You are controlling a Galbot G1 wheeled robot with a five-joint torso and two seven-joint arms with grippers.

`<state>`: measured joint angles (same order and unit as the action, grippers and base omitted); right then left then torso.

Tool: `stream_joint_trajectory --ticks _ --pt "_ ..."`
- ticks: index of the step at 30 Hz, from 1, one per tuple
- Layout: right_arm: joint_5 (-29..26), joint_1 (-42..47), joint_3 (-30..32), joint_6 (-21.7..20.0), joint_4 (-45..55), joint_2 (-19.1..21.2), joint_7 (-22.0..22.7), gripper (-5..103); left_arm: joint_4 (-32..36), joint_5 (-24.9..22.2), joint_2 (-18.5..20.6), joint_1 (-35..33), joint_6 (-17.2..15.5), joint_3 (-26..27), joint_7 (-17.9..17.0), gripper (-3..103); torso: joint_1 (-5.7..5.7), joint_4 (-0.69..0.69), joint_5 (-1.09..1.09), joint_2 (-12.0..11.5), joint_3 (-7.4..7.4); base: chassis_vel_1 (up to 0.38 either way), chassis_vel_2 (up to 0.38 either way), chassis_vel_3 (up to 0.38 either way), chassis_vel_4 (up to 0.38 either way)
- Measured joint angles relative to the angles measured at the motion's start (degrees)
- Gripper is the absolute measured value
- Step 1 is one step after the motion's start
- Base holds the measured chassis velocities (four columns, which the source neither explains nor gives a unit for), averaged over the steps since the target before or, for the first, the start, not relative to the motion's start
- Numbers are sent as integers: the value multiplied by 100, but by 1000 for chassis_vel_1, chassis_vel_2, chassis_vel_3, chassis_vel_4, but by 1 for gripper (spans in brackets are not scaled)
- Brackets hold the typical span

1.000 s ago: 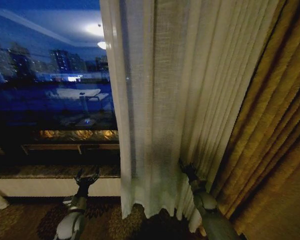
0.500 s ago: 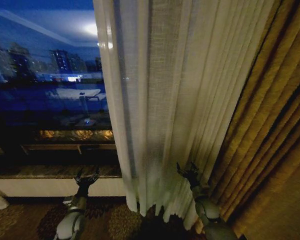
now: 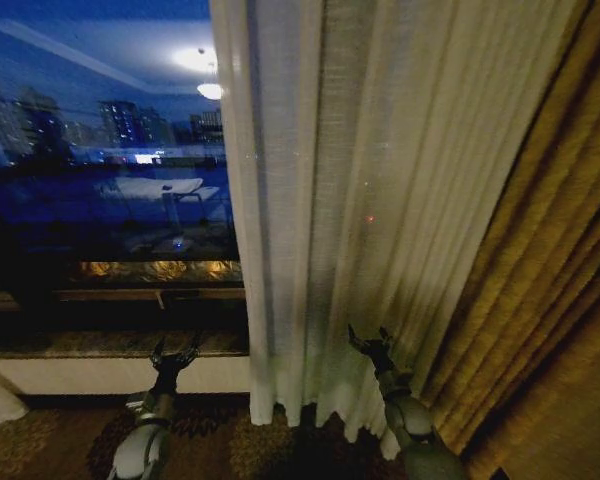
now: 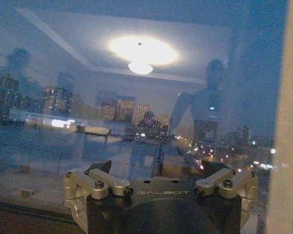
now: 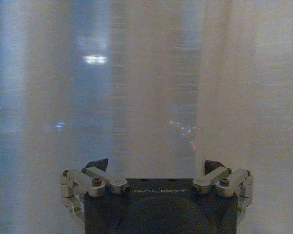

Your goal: Open the curtains by pulling them apart, changing their state from closed to fully open.

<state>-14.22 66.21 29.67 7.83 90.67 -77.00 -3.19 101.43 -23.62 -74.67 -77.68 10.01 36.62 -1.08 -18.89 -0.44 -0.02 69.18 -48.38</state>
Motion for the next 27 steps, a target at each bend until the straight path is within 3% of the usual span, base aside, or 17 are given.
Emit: stream_joint_trajectory --ticks 15,27 --pt "-136 -116 -36 371 -233 -25 -3 100 0 0 1 0 0 2 0 100 1 0 0 1 1 308 313 -308 -309" --pt "154 -236 -74 396 -444 -178 -118 100 0 0 -2 0 0 -5 1 100 0 -4 3 0 0 30 7 -24 -37"
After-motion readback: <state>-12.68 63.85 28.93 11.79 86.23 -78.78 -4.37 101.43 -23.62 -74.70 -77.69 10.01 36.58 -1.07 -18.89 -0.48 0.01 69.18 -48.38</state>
